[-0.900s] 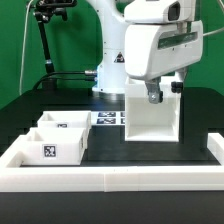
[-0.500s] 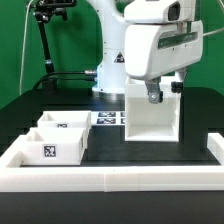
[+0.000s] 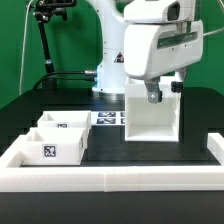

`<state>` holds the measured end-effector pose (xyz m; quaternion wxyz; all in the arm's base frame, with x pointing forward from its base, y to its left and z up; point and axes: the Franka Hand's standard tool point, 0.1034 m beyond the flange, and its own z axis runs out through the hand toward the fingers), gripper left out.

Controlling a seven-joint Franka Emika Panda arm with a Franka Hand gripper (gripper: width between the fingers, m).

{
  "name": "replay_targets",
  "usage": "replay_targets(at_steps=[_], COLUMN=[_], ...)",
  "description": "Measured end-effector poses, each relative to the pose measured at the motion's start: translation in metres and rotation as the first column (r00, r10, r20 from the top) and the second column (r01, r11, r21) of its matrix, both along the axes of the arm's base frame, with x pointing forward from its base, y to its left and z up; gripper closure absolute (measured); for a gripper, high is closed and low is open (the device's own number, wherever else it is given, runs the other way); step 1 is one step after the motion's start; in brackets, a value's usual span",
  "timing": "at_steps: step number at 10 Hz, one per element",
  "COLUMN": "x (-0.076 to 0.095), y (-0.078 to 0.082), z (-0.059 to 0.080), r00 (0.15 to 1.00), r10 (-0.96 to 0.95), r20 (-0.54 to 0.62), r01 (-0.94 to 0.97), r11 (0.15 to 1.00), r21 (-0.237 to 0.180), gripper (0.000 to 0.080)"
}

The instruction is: Assemble drawer

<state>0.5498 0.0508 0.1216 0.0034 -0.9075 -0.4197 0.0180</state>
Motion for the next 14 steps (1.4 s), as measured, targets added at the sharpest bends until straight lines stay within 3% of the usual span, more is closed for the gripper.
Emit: replay_targets(at_steps=[4, 10, 11, 12, 13, 14], x=[-0.033, -0.036, -0.047, -0.076, -0.093, -0.098], y=[0.016, 0.016, 0.017, 0.022, 0.029, 0.032], z=[0.031, 0.031, 0.03, 0.026, 0.022, 0.018], r00=[0.976, 0.974, 0.935, 0.884, 0.864, 0.847], r10=[-0.216, -0.226, -0.354, -0.468, -0.503, -0.531], r20=[-0.024, -0.024, 0.003, 0.004, -0.006, -0.017], r01=[0.215, 0.225, 0.354, 0.467, 0.502, 0.529], r11=[0.976, 0.974, 0.935, 0.883, 0.862, 0.846], r21=[-0.034, -0.032, -0.032, -0.049, -0.063, -0.065], gripper=[0.015, 0.015, 0.015, 0.015, 0.015, 0.015])
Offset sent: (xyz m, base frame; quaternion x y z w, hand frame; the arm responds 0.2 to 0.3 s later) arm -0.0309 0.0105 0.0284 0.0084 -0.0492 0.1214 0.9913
